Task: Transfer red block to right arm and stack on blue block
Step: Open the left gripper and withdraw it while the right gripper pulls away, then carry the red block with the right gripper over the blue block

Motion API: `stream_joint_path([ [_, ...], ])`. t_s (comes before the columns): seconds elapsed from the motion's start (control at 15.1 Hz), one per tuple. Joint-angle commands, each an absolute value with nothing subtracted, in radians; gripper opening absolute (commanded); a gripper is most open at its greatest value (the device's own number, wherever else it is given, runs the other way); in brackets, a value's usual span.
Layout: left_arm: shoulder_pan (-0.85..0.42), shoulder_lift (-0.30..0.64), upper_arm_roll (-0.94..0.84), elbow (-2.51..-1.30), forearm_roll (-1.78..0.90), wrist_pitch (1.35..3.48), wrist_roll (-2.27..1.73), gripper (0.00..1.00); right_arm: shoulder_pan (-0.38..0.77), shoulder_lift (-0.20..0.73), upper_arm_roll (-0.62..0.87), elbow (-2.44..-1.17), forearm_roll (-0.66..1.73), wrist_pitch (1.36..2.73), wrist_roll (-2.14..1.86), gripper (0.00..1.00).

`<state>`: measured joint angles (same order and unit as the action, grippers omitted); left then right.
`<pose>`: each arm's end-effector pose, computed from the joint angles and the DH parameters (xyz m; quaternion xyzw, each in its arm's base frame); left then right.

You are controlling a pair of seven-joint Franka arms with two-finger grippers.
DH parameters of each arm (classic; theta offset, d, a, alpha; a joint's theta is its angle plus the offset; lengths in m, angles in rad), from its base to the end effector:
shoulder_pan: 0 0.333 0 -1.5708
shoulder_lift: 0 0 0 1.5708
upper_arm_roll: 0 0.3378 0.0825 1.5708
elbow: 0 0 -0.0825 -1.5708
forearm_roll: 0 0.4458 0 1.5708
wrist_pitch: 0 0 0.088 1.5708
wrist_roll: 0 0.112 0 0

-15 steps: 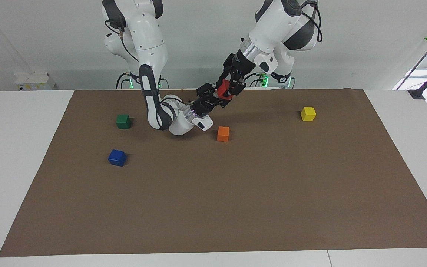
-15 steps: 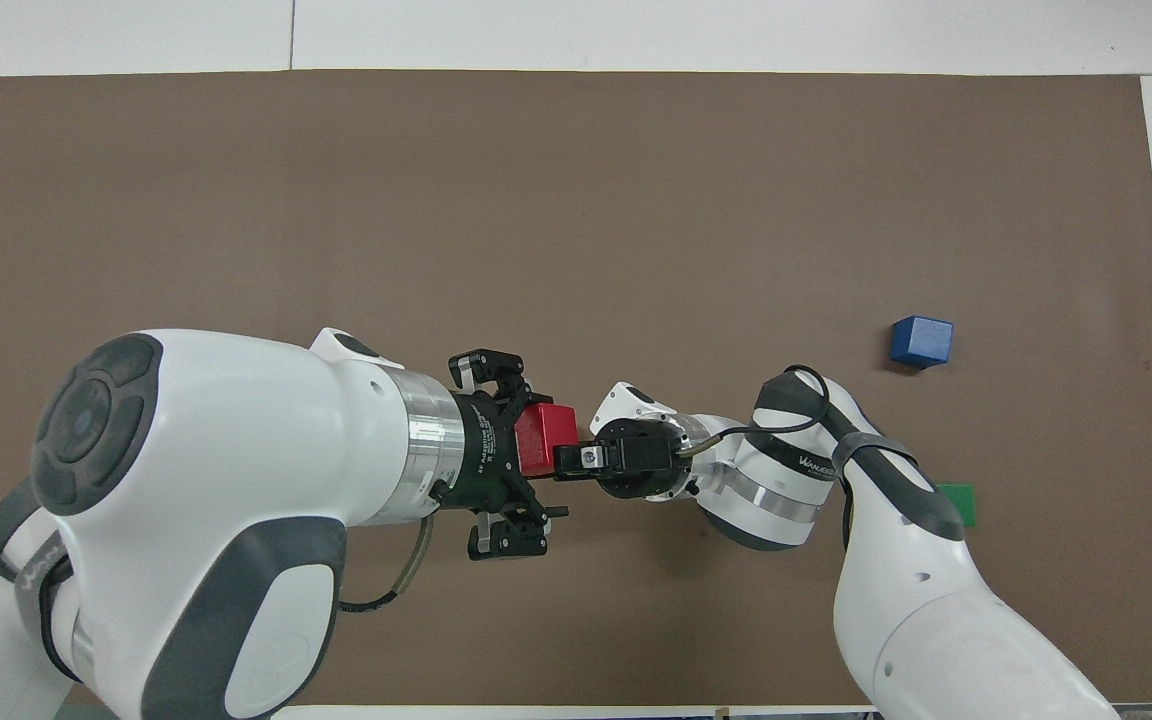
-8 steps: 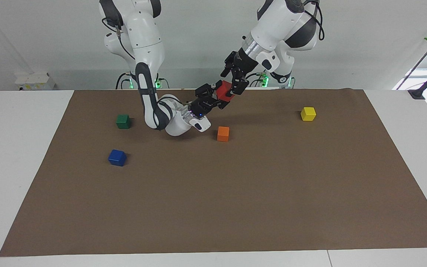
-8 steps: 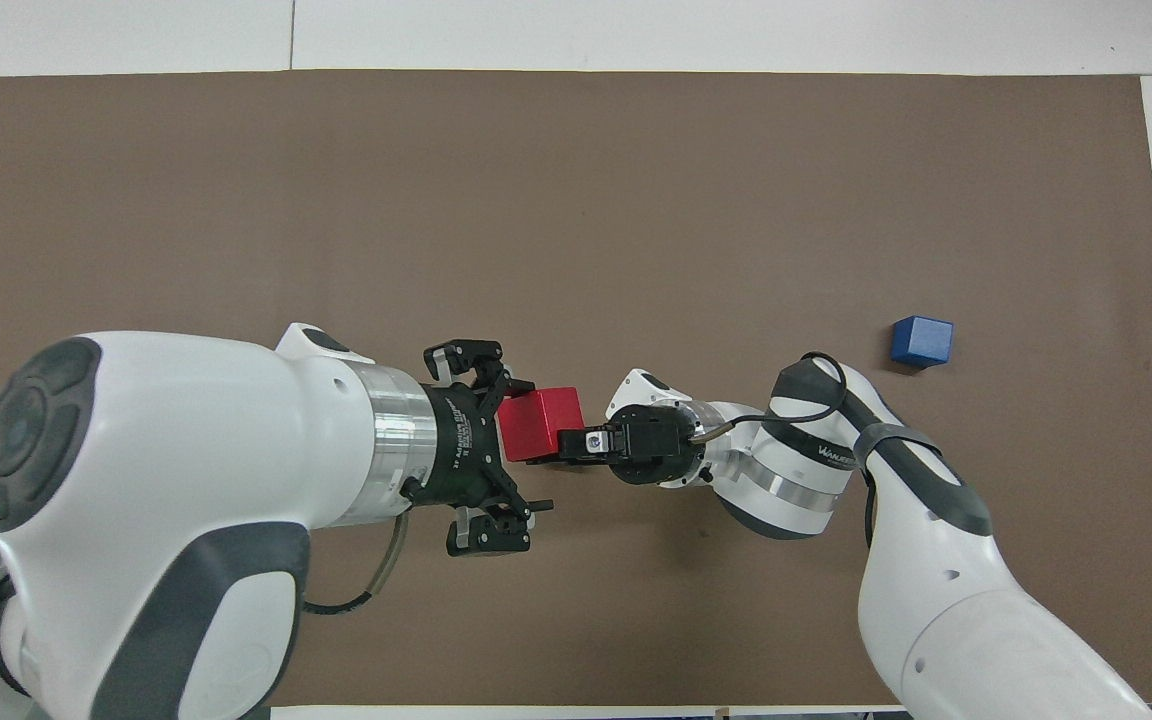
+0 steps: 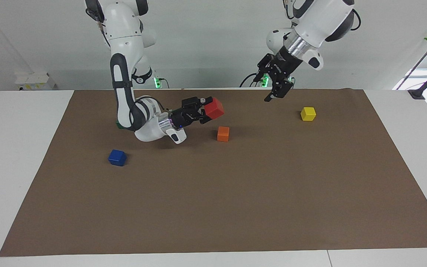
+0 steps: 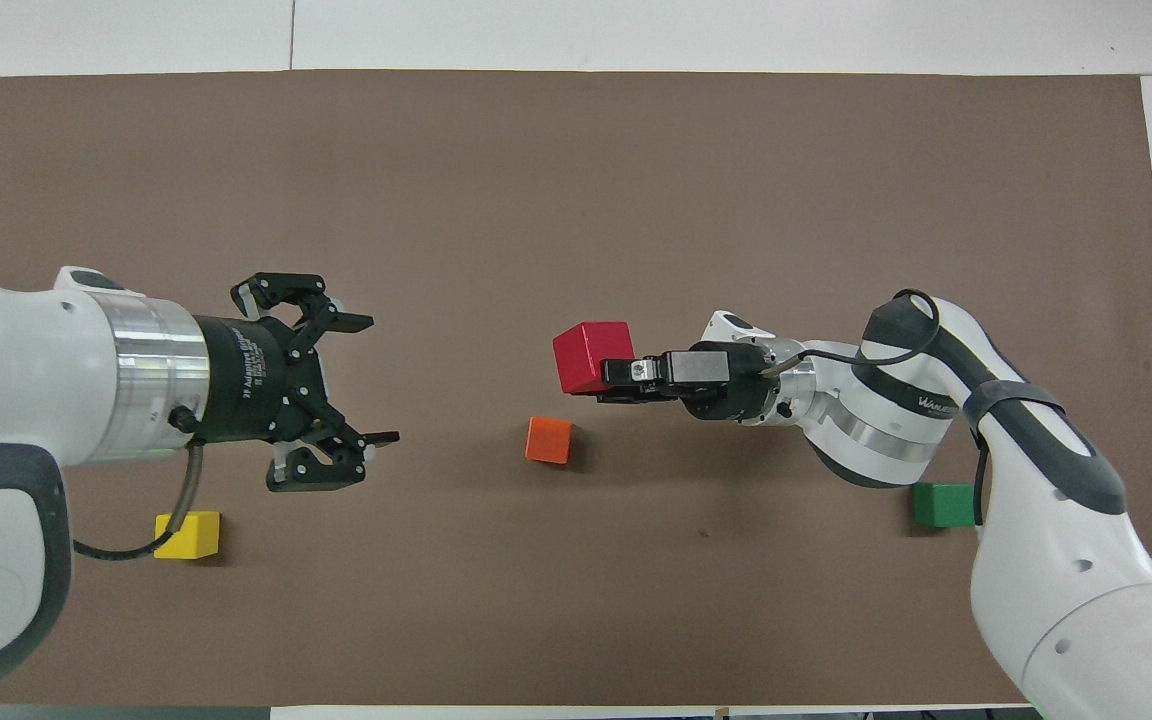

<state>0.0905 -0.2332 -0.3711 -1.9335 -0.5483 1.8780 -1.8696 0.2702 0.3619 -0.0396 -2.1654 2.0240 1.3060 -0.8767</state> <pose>0.5290 -0.2148 0.6088 0.6351 0.7350 -0.1574 0.1778 0.5568 0.2528 0.2891 -0.5265 0.0142 0.0351 0.8494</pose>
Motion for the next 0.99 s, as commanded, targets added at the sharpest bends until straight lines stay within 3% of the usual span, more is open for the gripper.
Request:
stream_joint_path([
  [0.0,0.219,-0.252,-0.379,-1.957,-0.542,1.855,-1.595,1.00,0.204,0.318,-0.035,-2.128,1.871,1.415,-0.801,0.00],
  [0.4,0.357,-0.235,-0.380,-1.960,-0.240,1.838,-0.884,1.00,0.117,0.239,-0.037,-2.043,1.467,1.639,-0.648,0.00],
  [0.66,0.357,-0.215,-0.379,-1.930,-0.132,1.769,-0.502,1.00,0.117,0.170,-0.038,-1.991,1.213,1.768,-0.524,0.00],
  [0.79,0.342,-0.100,-0.379,-1.789,-0.037,1.645,-0.340,1.00,0.117,0.144,-0.038,-1.961,1.042,1.807,-0.468,0.00],
  [0.93,0.344,-0.046,-0.379,-1.676,0.020,1.563,-0.261,1.00,0.110,0.126,-0.040,-1.947,0.922,1.821,-0.460,0.00],
])
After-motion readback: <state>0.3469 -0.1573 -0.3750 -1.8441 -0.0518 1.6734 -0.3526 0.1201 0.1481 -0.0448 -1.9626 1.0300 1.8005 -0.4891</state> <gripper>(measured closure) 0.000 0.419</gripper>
